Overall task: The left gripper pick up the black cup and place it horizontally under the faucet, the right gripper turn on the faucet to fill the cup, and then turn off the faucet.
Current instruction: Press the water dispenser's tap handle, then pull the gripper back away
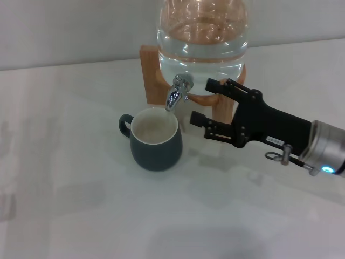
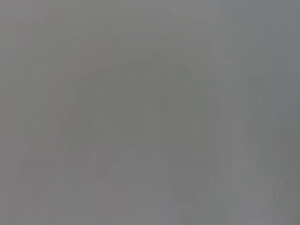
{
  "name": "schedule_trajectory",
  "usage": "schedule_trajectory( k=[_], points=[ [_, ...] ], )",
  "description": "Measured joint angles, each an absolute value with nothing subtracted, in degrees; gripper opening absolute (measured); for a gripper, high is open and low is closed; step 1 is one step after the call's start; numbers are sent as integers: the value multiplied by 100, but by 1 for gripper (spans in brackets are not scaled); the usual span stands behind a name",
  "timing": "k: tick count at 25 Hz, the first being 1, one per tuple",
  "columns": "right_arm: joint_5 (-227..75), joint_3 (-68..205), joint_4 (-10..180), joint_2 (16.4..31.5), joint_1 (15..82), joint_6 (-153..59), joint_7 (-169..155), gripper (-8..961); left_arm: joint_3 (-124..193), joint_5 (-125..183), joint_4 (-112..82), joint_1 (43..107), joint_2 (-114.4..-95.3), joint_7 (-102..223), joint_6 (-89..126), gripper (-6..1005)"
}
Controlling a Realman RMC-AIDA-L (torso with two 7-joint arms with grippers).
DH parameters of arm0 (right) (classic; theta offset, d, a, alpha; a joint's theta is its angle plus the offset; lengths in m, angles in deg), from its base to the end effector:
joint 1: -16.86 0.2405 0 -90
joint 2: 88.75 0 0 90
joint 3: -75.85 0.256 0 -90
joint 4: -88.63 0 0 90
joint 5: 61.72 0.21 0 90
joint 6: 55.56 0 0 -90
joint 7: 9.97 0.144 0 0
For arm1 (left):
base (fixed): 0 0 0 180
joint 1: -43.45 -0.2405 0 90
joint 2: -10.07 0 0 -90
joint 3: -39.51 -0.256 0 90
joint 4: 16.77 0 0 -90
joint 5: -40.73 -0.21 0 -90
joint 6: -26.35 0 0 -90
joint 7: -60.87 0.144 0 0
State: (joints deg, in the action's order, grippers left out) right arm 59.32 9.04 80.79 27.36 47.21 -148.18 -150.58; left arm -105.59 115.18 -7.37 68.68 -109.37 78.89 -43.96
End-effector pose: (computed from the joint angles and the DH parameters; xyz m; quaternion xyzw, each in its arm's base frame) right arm 0.2473 0.3088 -0.0223 -0.8544 0.0934 0.4469 0.2481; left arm -0.3380 0.3271 0.0015 -0.6616 -0.1285 -0.1713 0.7187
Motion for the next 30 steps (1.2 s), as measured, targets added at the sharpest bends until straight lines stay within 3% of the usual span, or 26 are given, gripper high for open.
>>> schedule_trajectory(
  k=[30],
  points=[
    [5906,-222,8046,2744,4602,-15279,-14968,860,-10594,11480,-706,6849,-10955,7889,-3931,881]
  ],
)
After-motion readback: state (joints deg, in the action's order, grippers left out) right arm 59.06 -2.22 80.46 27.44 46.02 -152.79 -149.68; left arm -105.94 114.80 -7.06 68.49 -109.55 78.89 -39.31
